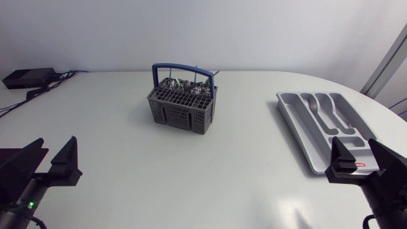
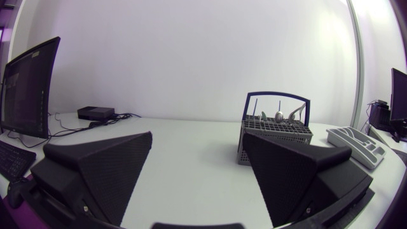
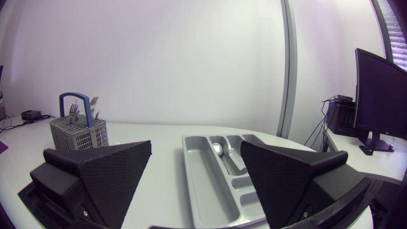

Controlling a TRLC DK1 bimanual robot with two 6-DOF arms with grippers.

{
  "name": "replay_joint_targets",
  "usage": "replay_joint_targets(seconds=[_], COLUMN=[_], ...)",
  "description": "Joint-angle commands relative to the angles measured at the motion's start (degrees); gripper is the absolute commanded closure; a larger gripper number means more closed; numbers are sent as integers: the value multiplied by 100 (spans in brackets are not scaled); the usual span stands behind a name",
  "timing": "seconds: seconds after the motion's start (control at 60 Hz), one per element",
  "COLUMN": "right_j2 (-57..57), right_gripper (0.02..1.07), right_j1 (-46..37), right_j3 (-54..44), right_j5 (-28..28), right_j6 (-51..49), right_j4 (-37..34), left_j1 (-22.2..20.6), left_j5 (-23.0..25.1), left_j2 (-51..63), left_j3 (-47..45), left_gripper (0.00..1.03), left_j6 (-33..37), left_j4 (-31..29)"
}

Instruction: Unload the cutlery basket into the drawer organizer.

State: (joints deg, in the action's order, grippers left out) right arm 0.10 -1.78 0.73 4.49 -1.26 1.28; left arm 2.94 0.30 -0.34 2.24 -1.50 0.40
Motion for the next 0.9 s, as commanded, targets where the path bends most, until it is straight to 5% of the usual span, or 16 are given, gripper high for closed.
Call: replay_joint_targets(seconds=[0.0, 0.467, 0.733, 0.883], right_j2=[-45, 122, 2302, 3286], right_gripper=[6, 6, 6, 6], right_j1=[46, 187, 521, 1373], right_j3=[-100, 287, 1236, 1614], right_j5=[-18, -10, 52, 491], right_j6=[117, 108, 170, 196], right_j4=[-31, 13, 672, 848], left_j1=[49, 251, 119, -30], left_j5=[-12, -21, -12, -12], left_j2=[-10, -36, 1133, 2240], left_j3=[-206, -31, 769, 1235], left_gripper=[5, 5, 6, 6], left_j6=[-17, 44, 97, 88], left_j4=[-155, 153, 461, 628])
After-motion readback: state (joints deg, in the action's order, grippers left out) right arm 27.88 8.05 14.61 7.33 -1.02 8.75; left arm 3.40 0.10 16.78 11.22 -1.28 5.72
